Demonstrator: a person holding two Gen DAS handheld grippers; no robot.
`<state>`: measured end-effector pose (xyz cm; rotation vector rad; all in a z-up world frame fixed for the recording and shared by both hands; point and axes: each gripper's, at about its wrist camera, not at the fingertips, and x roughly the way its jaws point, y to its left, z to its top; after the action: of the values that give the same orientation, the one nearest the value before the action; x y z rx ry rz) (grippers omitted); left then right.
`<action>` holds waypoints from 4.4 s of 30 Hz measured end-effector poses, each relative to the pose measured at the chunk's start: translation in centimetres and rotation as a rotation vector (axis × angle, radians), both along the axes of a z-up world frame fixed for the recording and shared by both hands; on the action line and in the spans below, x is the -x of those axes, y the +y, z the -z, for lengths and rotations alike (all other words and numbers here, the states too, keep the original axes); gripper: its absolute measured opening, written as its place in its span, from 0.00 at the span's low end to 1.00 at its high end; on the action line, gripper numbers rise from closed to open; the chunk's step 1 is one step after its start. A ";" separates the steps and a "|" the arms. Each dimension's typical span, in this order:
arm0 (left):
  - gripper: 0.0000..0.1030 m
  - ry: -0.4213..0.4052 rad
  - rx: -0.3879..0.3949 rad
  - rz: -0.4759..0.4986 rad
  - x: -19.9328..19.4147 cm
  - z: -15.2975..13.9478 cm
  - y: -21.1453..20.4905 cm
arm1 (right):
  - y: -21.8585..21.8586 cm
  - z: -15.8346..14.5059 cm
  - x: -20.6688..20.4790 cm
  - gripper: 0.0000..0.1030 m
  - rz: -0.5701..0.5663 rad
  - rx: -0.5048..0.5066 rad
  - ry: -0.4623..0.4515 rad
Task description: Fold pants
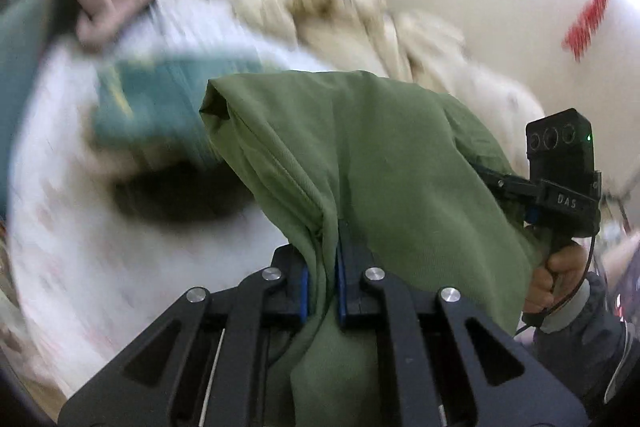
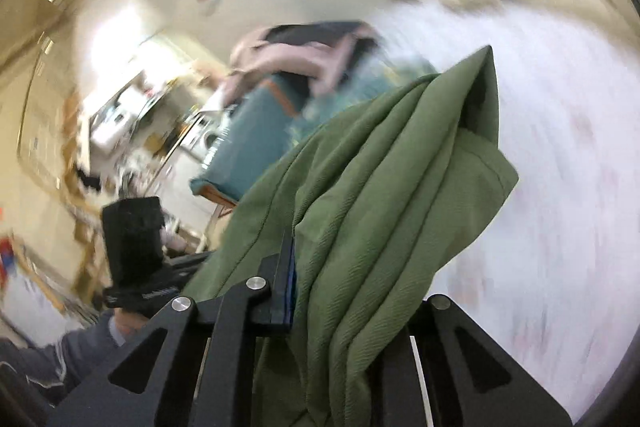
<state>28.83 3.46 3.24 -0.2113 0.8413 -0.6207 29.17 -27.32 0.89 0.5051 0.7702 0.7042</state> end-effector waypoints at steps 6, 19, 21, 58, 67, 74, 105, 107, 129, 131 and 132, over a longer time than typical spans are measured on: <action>0.07 -0.083 -0.030 -0.194 -10.4 -3.9 4.9 | 6.4 -6.1 -13.7 0.14 -0.107 0.102 -0.103; 0.74 0.054 -0.206 -0.411 -19.5 7.3 8.2 | 8.8 5.3 -26.7 0.59 -0.023 0.376 0.109; 0.77 0.024 -0.264 -0.440 -19.1 7.1 9.1 | 7.1 4.8 -26.1 0.60 0.015 0.387 0.107; 1.00 -0.244 -0.317 -0.637 25.8 1.0 1.9 | 6.7 0.8 24.4 1.00 0.321 0.491 -0.244; 1.00 -0.285 -0.344 -0.562 26.6 1.3 -1.1 | 6.8 1.8 25.0 1.00 0.336 0.529 -0.241; 1.00 -0.298 -0.354 -0.563 26.9 1.1 -1.1 | 7.3 1.4 25.4 1.00 0.347 0.550 -0.279; 1.00 -0.314 -0.363 -0.560 27.1 0.9 -1.4 | 7.0 1.0 25.7 1.00 0.365 0.560 -0.310; 1.00 -0.311 -0.359 -0.562 27.1 0.9 -1.4 | 7.1 0.9 25.7 1.00 0.366 0.563 -0.308; 1.00 -0.311 -0.363 -0.558 27.0 1.1 -1.3 | 6.9 0.7 25.7 1.00 0.347 0.573 -0.322; 1.00 -0.312 -0.368 -0.557 27.0 1.2 -1.3 | 6.9 0.7 25.7 1.00 0.345 0.573 -0.323; 1.00 -0.315 -0.367 -0.557 27.0 1.2 -1.3 | 6.8 0.7 25.7 1.00 0.344 0.573 -0.324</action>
<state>1.80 2.20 2.04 -0.0062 0.5407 0.0303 3.46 -20.49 0.18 -0.0068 0.5267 0.2129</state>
